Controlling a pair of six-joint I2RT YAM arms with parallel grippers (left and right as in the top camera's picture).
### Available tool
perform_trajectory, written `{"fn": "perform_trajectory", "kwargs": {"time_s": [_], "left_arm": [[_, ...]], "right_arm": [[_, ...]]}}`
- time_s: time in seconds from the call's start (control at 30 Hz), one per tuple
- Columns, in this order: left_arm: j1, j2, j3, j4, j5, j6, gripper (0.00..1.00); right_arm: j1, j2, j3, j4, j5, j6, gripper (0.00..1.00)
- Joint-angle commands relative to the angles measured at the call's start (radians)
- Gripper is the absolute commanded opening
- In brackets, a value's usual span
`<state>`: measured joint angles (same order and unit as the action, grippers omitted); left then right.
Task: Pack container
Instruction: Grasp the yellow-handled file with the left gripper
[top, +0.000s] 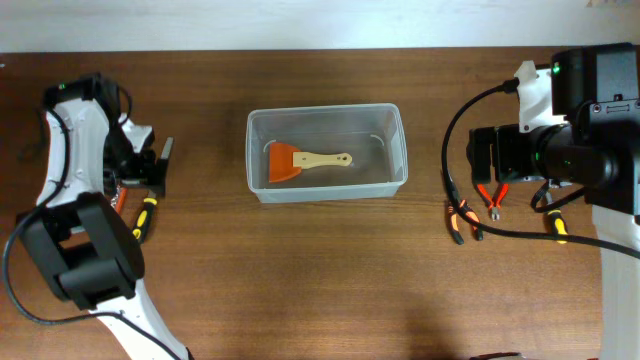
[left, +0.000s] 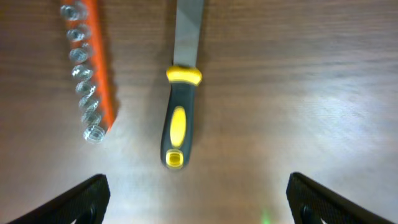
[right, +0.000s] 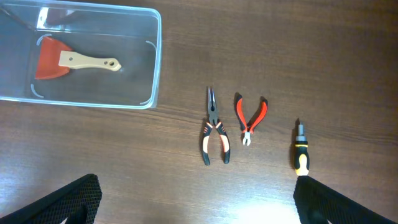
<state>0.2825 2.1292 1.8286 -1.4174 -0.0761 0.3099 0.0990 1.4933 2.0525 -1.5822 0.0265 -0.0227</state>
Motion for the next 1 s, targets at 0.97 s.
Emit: {"fn": "perform_trajectory", "kwargs": {"time_s": [0.97], "left_arm": [[0.003,0.195,-0.091,0.104,0.053,0.111,0.69]], "right_arm": [[-0.002,0.001,0.01,0.0,0.008,0.005,0.99]]}}
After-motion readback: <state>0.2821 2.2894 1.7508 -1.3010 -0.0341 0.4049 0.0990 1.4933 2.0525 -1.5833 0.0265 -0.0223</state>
